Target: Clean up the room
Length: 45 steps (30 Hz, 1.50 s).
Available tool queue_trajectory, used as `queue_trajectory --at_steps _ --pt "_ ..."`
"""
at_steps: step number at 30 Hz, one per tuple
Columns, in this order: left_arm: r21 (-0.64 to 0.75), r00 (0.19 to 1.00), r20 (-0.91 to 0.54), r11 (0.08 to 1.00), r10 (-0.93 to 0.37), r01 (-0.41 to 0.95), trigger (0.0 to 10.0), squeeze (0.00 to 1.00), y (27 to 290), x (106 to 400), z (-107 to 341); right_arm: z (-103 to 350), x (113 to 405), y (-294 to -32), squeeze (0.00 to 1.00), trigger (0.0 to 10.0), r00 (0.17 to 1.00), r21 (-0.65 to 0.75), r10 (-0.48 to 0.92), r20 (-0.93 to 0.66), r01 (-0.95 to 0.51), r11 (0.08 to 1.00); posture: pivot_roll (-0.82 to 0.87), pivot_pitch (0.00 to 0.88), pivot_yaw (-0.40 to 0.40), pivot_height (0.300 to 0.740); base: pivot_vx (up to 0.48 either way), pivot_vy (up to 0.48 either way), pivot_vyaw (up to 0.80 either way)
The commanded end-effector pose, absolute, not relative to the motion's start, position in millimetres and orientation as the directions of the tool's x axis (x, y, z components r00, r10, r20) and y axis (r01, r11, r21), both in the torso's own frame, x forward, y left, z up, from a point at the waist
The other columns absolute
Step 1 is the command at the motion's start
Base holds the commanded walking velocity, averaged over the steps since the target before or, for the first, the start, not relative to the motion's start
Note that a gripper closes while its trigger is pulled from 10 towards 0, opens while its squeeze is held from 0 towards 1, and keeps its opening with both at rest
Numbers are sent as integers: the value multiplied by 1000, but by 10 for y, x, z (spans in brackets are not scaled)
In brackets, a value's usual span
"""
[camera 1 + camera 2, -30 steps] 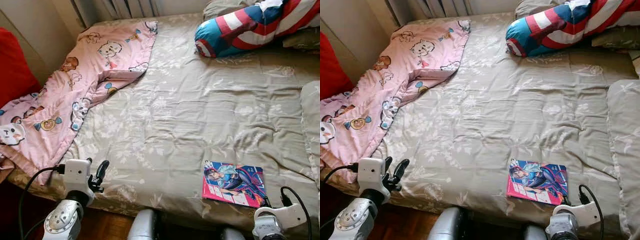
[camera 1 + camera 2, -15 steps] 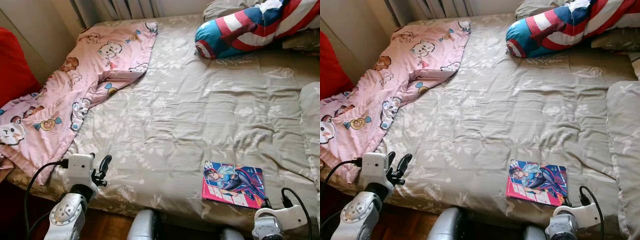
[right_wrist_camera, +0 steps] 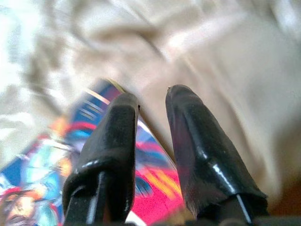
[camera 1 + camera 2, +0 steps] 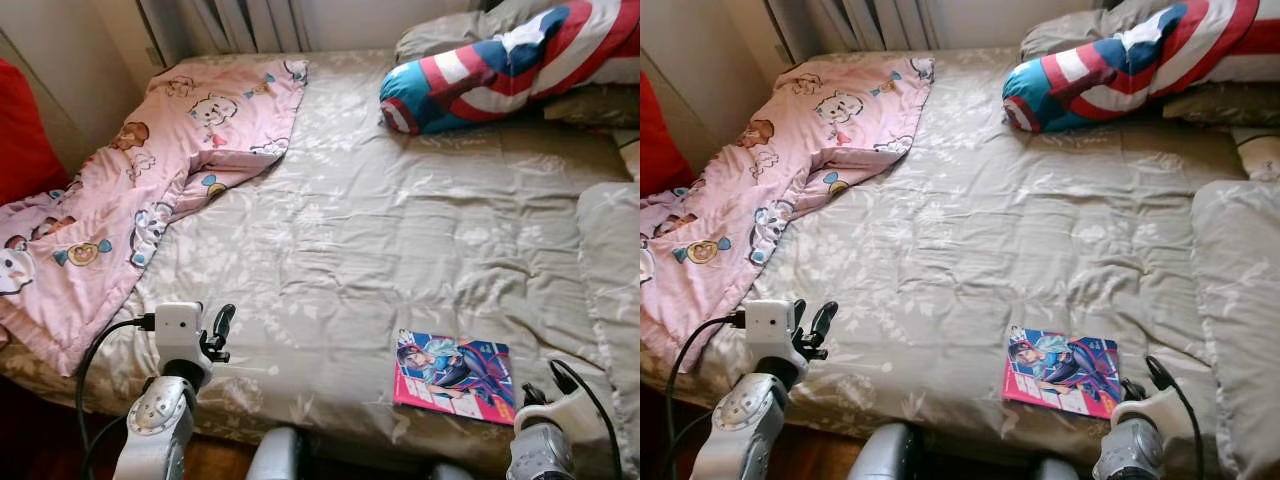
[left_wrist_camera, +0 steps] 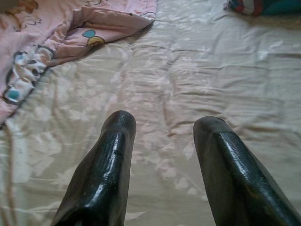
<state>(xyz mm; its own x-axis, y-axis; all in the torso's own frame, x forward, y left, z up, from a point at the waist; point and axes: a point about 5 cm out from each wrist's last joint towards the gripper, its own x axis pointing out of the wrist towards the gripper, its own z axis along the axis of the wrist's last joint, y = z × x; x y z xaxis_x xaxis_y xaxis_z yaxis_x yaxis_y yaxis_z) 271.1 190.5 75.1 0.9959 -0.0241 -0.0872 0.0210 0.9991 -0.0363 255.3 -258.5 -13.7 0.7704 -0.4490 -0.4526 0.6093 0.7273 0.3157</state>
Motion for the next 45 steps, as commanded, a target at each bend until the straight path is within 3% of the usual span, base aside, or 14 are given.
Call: queue_trajectory --at_steps 1,9,15,20,28,34,42,45 --pt "-45 995 -102 999 7 -12 10000 0 1957 2695 691 -107 2585 -2549 0 10000 801 286 -426 -420 562 776 51 36 52 659 0 0 0" --pt "-60 978 -201 996 46 -60 10000 0 1982 2625 344 -141 2596 -2319 0 10000 877 188 -279 -391 372 909 16 1 20 659 0 0 0" --pt "-52 967 -248 996 54 -70 10000 0 2044 2566 204 -194 2555 -2206 0 10000 890 191 -228 -395 323 927 12 0 16 659 0 0 0" --pt "-39 954 -291 996 68 -83 10000 0 2090 2531 52 -274 2496 -2107 0 10000 881 184 -193 -433 296 937 -2 0 17 694 0 0 0" --pt "-21 909 -412 996 68 -84 10000 0 2086 2433 -194 -485 2275 -2046 0 10000 814 150 -169 -556 299 942 -11 0 26 739 0 0 0" --pt "-4 853 -519 997 60 -72 10000 0 2103 2293 -386 -630 2082 -2030 0 10000 751 117 -166 -639 309 944 -13 0 32 740 0 0 0" --pt "61 671 -736 996 94 -72 10000 0 2144 1883 -732 -802 1826 -1986 0 10000 649 71 -151 -746 303 950 -26 0 35 740 0 0 0" --pt "45 671 -737 996 82 -72 10000 0 2099 1889 -740 -819 1800 -1976 0 10000 637 70 -148 -756 303 950 -28 0 35 740 0 0 0"
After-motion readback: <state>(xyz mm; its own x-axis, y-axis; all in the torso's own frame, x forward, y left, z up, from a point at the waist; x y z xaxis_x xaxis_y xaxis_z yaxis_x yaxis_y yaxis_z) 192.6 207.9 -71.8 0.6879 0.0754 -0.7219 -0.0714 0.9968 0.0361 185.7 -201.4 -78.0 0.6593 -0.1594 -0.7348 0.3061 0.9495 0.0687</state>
